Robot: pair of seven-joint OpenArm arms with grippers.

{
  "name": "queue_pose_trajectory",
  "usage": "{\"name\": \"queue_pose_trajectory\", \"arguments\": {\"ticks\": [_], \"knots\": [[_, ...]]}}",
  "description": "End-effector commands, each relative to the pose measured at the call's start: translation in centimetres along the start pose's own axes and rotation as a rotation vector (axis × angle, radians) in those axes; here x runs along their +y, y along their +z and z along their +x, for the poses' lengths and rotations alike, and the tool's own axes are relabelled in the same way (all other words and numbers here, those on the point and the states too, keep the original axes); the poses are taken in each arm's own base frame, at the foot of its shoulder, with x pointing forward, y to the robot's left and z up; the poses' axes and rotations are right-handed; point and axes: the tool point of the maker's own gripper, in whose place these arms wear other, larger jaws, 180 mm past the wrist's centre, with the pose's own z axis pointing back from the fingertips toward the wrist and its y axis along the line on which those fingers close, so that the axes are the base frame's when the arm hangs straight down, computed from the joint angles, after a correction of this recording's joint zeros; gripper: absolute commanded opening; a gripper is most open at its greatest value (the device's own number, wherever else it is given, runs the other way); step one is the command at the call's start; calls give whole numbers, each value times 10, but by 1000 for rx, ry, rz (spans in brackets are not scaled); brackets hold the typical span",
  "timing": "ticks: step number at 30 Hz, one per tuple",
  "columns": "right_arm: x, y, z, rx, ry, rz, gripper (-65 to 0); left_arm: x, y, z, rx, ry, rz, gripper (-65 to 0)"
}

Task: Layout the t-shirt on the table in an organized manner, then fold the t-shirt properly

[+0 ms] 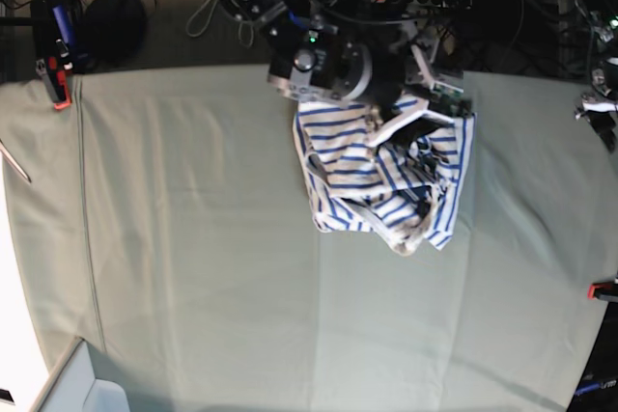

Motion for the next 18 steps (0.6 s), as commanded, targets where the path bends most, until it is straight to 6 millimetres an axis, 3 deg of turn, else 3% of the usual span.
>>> {"name": "queue_pose_trajectory", "arguments": {"ticks": [1, 5, 10, 18], "knots": [[-16, 7, 9, -30, 15, -32, -262, 6, 0, 16, -50, -15, 8, -165], [-68, 32, -11, -20, -102, -190, -258, 7, -1, 19, -57, -20, 8, -165], [-114, 56, -34, -4, -199, -328, -257, 4, -2, 20, -59, -17, 3, -165], [-129, 56, -68, 63, -266, -345, -257, 0, -5, 25, -75, -1, 0, -165]]}}
